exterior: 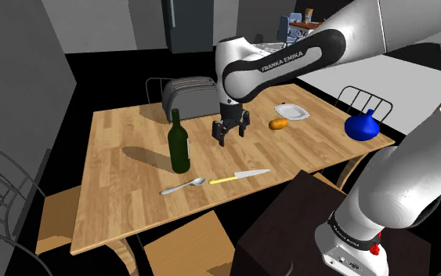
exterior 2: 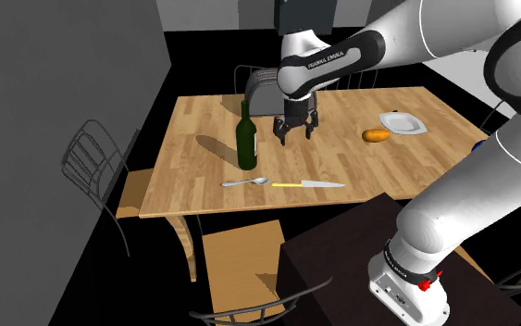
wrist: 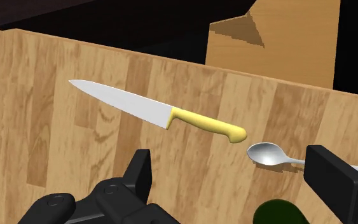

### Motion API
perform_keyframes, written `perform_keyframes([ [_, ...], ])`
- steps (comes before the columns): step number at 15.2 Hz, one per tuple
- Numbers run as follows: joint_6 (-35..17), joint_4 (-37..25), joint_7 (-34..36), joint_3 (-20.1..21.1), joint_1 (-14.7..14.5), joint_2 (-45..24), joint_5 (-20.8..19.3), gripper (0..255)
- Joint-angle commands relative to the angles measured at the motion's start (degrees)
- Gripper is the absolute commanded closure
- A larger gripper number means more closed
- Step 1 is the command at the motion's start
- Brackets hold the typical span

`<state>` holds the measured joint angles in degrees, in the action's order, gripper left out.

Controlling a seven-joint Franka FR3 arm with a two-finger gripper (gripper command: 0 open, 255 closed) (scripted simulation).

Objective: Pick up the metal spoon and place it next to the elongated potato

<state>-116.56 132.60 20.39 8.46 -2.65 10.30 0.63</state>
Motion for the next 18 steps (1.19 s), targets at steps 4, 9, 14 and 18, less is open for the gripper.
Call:
perform_keyframes([
  [4, -3.9, -5.0, 4.6, 1.5, -0.7, -11.6, -1.6, 0],
  [9, -6.3, -11.4, 9.1, 2.0, -2.0, -23.2, -3.6, 0],
  [14, -7.2, -19.5, 12.8, 1.6, -3.9, -34.9, -5.3, 0],
  [18, -6.8, -27.2, 15.0, 1.0, -5.6, -44.2, -6.1, 0],
])
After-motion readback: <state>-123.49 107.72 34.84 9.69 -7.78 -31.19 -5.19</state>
